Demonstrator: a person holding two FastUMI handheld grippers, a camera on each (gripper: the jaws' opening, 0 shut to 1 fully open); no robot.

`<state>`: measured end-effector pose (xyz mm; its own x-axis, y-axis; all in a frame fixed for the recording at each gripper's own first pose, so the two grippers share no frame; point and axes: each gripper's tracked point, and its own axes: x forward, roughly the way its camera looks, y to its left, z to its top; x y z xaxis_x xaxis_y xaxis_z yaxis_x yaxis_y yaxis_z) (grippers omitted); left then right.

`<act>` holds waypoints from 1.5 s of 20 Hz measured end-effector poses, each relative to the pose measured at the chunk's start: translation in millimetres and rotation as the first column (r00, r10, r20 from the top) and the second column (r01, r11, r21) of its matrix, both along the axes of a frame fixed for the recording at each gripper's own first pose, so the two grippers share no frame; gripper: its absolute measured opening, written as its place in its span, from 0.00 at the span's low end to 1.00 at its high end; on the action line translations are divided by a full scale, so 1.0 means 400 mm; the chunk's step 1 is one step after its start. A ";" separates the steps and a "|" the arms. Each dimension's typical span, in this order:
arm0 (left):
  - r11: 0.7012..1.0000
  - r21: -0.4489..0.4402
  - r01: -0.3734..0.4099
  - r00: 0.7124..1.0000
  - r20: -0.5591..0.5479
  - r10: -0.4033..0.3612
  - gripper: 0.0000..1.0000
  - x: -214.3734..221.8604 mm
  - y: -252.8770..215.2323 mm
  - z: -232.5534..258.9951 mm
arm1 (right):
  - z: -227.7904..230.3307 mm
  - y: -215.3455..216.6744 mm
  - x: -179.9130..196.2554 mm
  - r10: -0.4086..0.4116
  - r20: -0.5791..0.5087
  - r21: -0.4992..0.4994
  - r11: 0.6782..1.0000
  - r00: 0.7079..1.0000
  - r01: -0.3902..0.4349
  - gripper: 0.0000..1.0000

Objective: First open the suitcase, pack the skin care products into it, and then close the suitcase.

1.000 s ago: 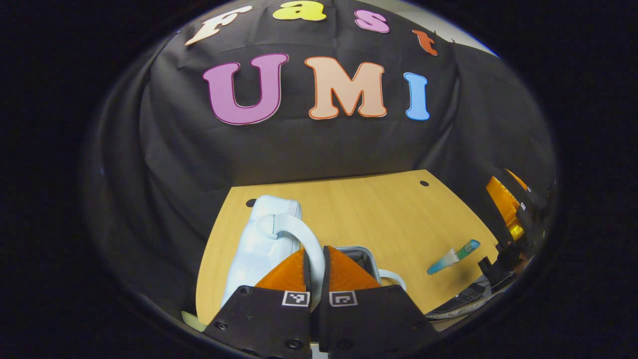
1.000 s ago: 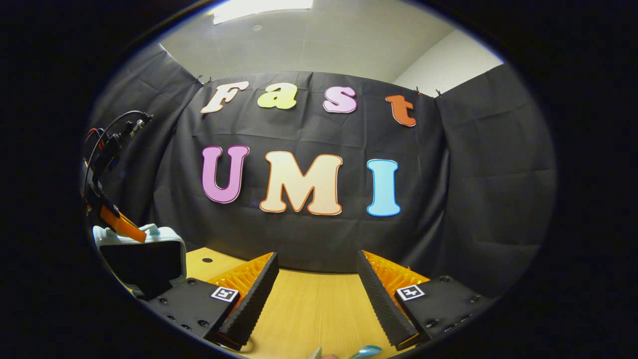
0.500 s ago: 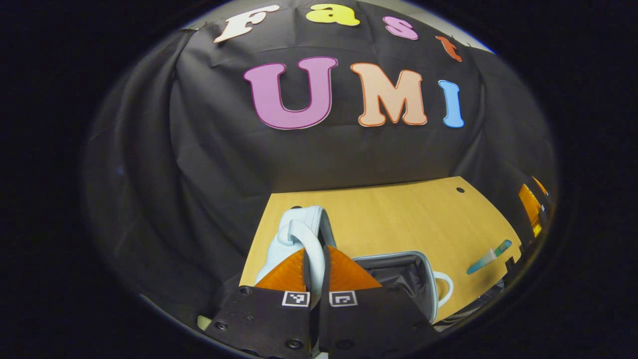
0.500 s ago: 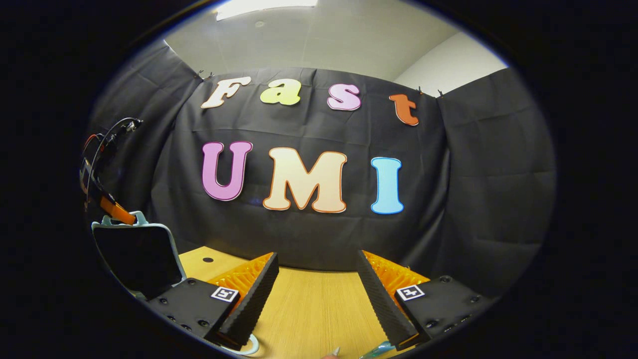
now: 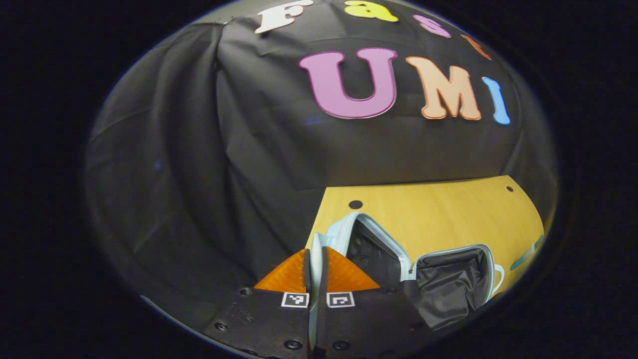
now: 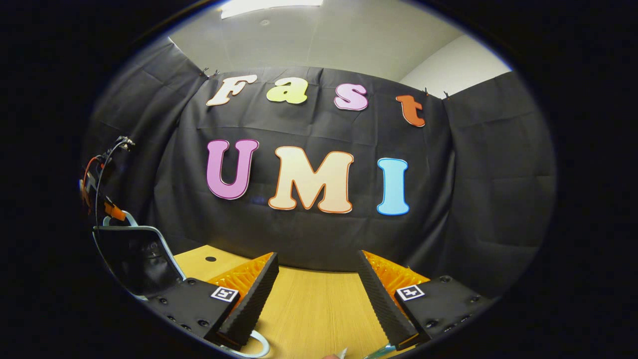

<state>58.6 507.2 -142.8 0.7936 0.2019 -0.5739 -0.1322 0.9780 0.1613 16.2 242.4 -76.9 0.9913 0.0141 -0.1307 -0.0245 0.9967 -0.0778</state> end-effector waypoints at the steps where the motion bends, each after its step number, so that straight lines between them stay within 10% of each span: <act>1: 1.000 -0.007 -0.021 1.000 -0.015 0.021 0.00 -0.004 0.022 -0.031 | 0.000 0.001 0.002 -0.001 -0.001 -0.001 1.000 1.000 0.001 0.99; 14: 0.983 -0.020 -0.185 0.973 -0.142 0.180 0.03 -0.049 0.129 -0.275 | -0.029 -0.023 0.008 -0.001 -0.028 -0.032 0.999 1.000 0.000 0.99; 16: 0.973 -0.043 -0.226 0.968 -0.118 0.220 0.12 -0.055 0.127 -0.282 | -0.033 -0.038 0.012 -0.004 -0.032 -0.030 1.000 0.999 0.003 0.99; 21: 0.982 -0.089 -0.169 0.981 0.082 0.177 0.97 -0.022 0.018 -0.179 | -0.014 -0.094 0.021 -0.009 -0.003 -0.028 1.000 1.000 0.009 1.00; 30: 0.997 -0.064 -0.045 0.931 0.359 0.065 0.94 0.018 -0.361 0.031 | 0.000 -0.229 0.035 0.013 0.016 0.027 1.000 1.000 -0.013 1.00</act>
<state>65.6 362.9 -130.5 0.9377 0.2280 -0.2621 -0.2256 0.9734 0.0396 30.2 150.7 -77.1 0.9930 0.0303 -0.1140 -0.0363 0.9980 -0.0516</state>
